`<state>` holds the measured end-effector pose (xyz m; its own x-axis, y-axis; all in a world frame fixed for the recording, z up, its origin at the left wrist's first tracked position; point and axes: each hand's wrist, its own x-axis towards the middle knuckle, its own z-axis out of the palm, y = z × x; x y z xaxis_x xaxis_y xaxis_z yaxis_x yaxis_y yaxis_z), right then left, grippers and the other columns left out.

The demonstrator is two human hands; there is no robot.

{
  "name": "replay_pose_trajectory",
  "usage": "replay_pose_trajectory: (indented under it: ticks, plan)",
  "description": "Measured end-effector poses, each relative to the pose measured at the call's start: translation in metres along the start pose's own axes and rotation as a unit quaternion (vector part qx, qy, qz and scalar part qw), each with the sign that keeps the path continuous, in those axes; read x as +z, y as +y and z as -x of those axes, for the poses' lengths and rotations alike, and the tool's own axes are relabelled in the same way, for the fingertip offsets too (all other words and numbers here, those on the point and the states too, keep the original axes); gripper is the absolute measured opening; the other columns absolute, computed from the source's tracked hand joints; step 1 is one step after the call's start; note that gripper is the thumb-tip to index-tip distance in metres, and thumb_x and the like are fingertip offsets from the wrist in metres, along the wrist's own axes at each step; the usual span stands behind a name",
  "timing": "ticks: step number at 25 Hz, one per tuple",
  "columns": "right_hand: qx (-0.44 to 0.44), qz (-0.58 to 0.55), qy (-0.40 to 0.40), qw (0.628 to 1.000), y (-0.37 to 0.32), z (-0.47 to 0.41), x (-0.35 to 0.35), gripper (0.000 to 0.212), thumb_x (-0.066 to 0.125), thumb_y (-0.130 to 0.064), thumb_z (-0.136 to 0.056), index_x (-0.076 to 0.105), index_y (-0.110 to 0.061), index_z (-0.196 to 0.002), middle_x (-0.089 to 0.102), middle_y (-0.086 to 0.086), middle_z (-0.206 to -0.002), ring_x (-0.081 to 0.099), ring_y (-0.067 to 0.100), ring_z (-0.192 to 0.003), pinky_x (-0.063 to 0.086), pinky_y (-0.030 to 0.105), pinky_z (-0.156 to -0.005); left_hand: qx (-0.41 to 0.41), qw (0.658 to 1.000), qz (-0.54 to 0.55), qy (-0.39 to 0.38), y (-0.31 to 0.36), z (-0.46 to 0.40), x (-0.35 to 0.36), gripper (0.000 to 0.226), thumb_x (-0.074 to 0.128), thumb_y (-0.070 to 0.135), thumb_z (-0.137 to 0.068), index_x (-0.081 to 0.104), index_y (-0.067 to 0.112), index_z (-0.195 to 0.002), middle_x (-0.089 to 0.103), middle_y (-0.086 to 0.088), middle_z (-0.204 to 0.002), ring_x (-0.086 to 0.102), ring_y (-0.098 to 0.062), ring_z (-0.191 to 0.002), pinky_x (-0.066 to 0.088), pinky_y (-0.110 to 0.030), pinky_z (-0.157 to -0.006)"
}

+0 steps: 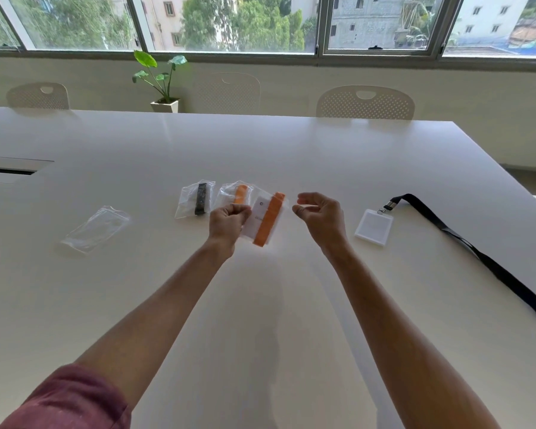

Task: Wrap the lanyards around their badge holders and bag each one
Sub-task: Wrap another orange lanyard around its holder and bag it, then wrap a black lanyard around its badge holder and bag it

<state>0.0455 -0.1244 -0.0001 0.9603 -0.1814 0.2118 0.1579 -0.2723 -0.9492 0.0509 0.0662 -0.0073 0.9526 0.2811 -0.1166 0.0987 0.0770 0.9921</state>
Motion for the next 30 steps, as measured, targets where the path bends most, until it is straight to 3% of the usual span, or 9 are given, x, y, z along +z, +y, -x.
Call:
replay_pose_trajectory:
  ticks: [4,11,16,19,21,23,25,26,30]
  plan:
    - [0.019,0.023,0.024,0.999,0.013,-0.005,-0.017,0.021,0.076,-0.019,-0.077,0.073,-0.02,-0.098,0.073,-0.009,-0.093,0.068,-0.001,-0.077,0.055,0.026,-0.081,-0.078,0.996,0.017,0.04,-0.003,-0.02,0.015,0.014,0.064,0.004,-0.087,0.063,0.015,-0.078,0.066,-0.013,-0.097,0.063,-0.025,-0.084,0.055,-0.044,-0.08]
    - [0.041,0.043,0.064,0.996,0.036,-0.015,-0.042,0.02,0.075,-0.018,-0.078,0.072,-0.021,-0.097,0.075,-0.004,-0.094,0.067,-0.002,-0.075,0.053,0.022,-0.076,-0.103,0.991,0.007,0.085,-0.015,-0.03,0.033,0.019,0.069,0.0,-0.081,0.06,0.013,-0.071,0.064,-0.015,-0.092,0.061,-0.023,-0.079,0.055,-0.044,-0.085]
    - [0.053,0.062,0.079,0.994,0.049,-0.025,-0.059,0.019,0.073,-0.02,-0.078,0.072,-0.021,-0.097,0.074,-0.005,-0.09,0.069,0.006,-0.08,0.055,0.028,-0.081,-0.093,0.993,-0.054,0.044,-0.018,-0.032,0.032,0.021,0.068,-0.006,-0.079,0.058,0.011,-0.071,0.063,-0.013,-0.087,0.06,-0.024,-0.078,0.056,-0.04,-0.081]
    - [0.054,0.134,0.085,0.986,0.057,-0.027,-0.074,0.022,0.071,-0.024,-0.078,0.072,-0.021,-0.1,0.073,-0.004,-0.093,0.068,0.013,-0.089,0.053,0.031,-0.087,-0.052,0.987,-0.144,0.043,-0.015,-0.027,0.026,0.025,0.07,0.001,-0.077,0.056,0.017,-0.065,0.06,-0.006,-0.069,0.054,-0.02,-0.061,0.049,-0.03,-0.061]
    - [0.045,0.208,0.083,0.974,0.064,-0.028,-0.083,0.026,0.07,-0.024,-0.08,0.071,-0.019,-0.105,0.072,0.001,-0.104,0.064,0.021,-0.102,0.048,0.032,-0.092,-0.011,0.974,-0.221,0.045,-0.013,-0.021,0.024,0.022,0.071,0.009,-0.075,0.053,0.016,-0.064,0.054,0.001,-0.065,0.05,-0.019,-0.063,0.045,-0.027,-0.06]
    - [0.048,0.273,0.073,0.958,0.071,-0.026,-0.089,0.029,0.069,-0.023,-0.081,0.069,-0.018,-0.109,0.067,0.007,-0.117,0.055,0.029,-0.117,0.043,0.037,-0.097,0.041,0.953,-0.298,0.028,-0.011,-0.012,0.024,0.013,0.07,0.014,-0.074,0.059,0.013,-0.081,0.049,0.003,-0.068,0.047,-0.019,-0.066,0.039,-0.023,-0.056]
    - [0.052,0.319,0.065,0.944,0.076,-0.024,-0.092,0.031,0.068,-0.022,-0.081,0.067,-0.018,-0.112,0.062,0.008,-0.126,0.045,0.03,-0.126,0.038,0.04,-0.097,0.094,0.927,-0.364,0.0,-0.01,-0.004,0.029,0.048,0.069,0.017,-0.074,0.055,0.011,-0.119,0.058,-0.002,-0.088,0.055,-0.021,-0.08,0.039,-0.019,-0.067]
    - [0.052,0.335,0.065,0.939,0.078,-0.024,-0.093,0.031,0.067,-0.023,-0.081,0.067,-0.018,-0.112,0.059,0.007,-0.13,0.042,0.029,-0.129,0.037,0.041,-0.098,0.119,0.916,-0.384,-0.007,-0.008,0.0,0.034,0.055,0.069,0.018,-0.074,0.051,0.009,-0.126,0.061,-0.006,-0.104,0.057,-0.024,-0.095,0.039,-0.02,-0.076]
    - [0.068,0.387,0.059,0.918,0.086,-0.018,-0.096,0.04,0.066,-0.03,-0.083,0.062,-0.017,-0.12,0.048,0.005,-0.142,0.036,0.032,-0.133,0.034,0.045,-0.103,0.22,0.877,-0.422,-0.071,-0.011,0.02,0.052,0.052,0.071,0.018,-0.076,0.053,0.004,-0.122,0.056,-0.014,-0.123,0.048,-0.028,-0.119,0.034,-0.026,-0.098]
